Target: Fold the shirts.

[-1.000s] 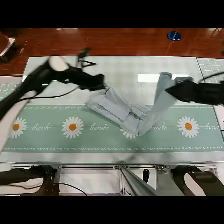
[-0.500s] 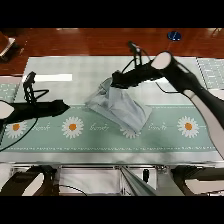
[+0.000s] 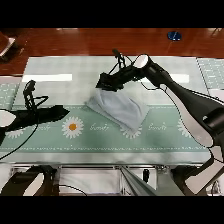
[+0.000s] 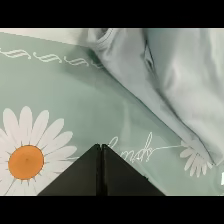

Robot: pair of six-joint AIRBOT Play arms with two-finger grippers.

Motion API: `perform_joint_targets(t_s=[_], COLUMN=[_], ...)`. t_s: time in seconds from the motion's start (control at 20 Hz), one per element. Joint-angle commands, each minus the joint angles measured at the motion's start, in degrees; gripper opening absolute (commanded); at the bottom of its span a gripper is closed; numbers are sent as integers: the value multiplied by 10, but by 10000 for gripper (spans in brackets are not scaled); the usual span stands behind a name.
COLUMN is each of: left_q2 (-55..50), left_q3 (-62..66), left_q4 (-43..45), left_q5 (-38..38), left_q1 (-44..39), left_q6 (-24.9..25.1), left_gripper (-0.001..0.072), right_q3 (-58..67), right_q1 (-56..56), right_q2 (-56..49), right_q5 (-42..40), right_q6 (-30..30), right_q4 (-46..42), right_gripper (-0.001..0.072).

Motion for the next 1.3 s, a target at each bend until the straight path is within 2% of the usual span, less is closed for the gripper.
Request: perform_joint_targets(t_s=[0.0, 0.05, 0.15, 0.3, 0.45, 0.55, 0.6, 0.7, 0.8, 1.05, 1.15, 1.25], left_q2=[0, -1, -1, -1, -1, -1, -1, -1, -1, -1, -1, -1], left_q3=[-2, -2, -2, -2, -2, -2, -2, -2, -2, -2, -2, -2], left_q4=[0, 0, 0, 0, 0, 0, 0, 0, -2, -24, -28, -30], left_q5=[21, 21, 17, 14, 15, 15, 15, 15, 15, 15, 15, 15], left_q1=[0, 0, 0, 0, 0, 0, 0, 0, 0, 0, -2, -2], left_q6=[0, -1, -1, -7, -7, -7, -7, -7, -7, -6, -6, -6], left_gripper=[18, 18, 18, 18, 18, 18, 18, 18, 18, 18, 18, 18], right_q3=[7, 7, 6, -61, -290, -481, -570, -695, -760, -735, -700, -660], right_q1=[-23, -40, -81, -134, -179, -212, -227, -240, -231, -206, -206, -206], right_q2=[12, 35, 110, 271, 470, 591, 637, 671, 647, 476, 414, 359], right_q5=[139, 164, 191, 195, 77, -21, -66, -134, -190, -220, -206, -177], right_q6=[-26, -25, 0, 57, 194, 321, 369, 370, 299, 94, 42, 23], right_q4=[30, 9, -90, -325, -516, -551, -522, -384, -226, 11, 59, 68], right_gripper=[413, 412, 412, 412, 412, 412, 412, 410, 410, 410, 410, 410])
